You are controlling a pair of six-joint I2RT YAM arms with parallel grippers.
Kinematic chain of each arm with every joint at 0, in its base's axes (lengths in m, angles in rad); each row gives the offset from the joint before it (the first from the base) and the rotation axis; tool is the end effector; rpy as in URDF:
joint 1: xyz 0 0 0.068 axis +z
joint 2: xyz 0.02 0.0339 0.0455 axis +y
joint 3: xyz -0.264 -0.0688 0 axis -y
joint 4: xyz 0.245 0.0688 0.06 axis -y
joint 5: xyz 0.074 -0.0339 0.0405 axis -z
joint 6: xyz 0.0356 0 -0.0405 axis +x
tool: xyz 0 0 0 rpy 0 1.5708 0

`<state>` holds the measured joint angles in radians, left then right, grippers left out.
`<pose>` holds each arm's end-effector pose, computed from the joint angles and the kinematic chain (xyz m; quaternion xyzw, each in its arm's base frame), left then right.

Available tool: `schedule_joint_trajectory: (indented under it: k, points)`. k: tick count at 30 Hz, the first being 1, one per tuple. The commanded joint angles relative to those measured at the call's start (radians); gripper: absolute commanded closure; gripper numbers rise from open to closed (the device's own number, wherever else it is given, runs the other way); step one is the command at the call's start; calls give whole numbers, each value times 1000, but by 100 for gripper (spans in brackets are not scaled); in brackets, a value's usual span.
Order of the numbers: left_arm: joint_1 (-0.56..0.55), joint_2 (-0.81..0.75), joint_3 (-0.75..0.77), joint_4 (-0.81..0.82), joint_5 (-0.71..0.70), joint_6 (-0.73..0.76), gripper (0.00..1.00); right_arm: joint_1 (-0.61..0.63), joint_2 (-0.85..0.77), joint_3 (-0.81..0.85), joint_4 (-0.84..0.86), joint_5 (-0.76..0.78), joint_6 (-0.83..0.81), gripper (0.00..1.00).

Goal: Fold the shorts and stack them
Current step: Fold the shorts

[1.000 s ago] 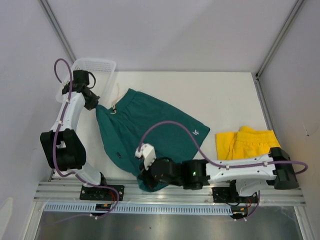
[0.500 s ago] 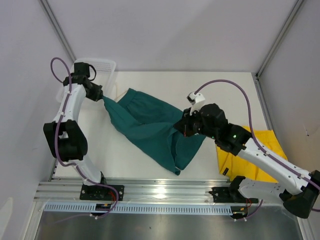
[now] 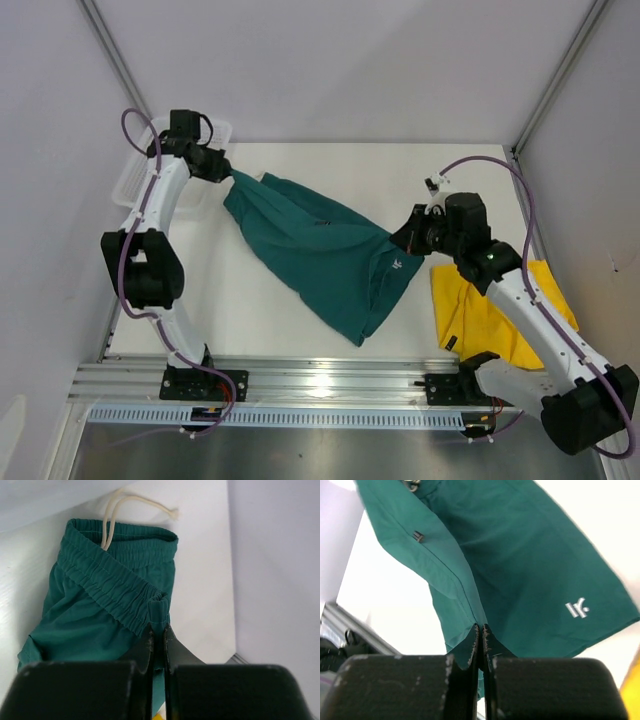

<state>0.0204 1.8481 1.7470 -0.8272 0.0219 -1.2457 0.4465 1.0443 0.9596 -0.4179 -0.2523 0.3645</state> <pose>0.4077 0.0075 0.3146 -0.5585 0.7670 -0.1901 0.2523 0.2051 0.1080 0.3286 -0.0990 0.8505 0.2987 0.4213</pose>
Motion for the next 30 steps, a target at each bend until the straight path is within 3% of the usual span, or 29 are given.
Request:
schedule_joint_trajectory:
  k: [1, 10, 18, 23, 30]
  points:
    - [-10, 11, 87, 33, 18, -87, 100, -87, 32, -12, 79, -123, -15, 100]
    - [-10, 74, 120, 77, 18, -187, 100, -273, 82, -25, 159, -217, 16, 100]
    - [-39, 217, 348, 9, 0, -204, 100, -319, 88, -85, 197, -217, 44, 100]
    - [-36, 163, 293, 23, -19, -182, 100, -234, 51, -94, 200, -191, 16, 100]
    - [27, 10, 128, 46, -36, -126, 100, 39, -58, -91, 182, -134, 13, 100]
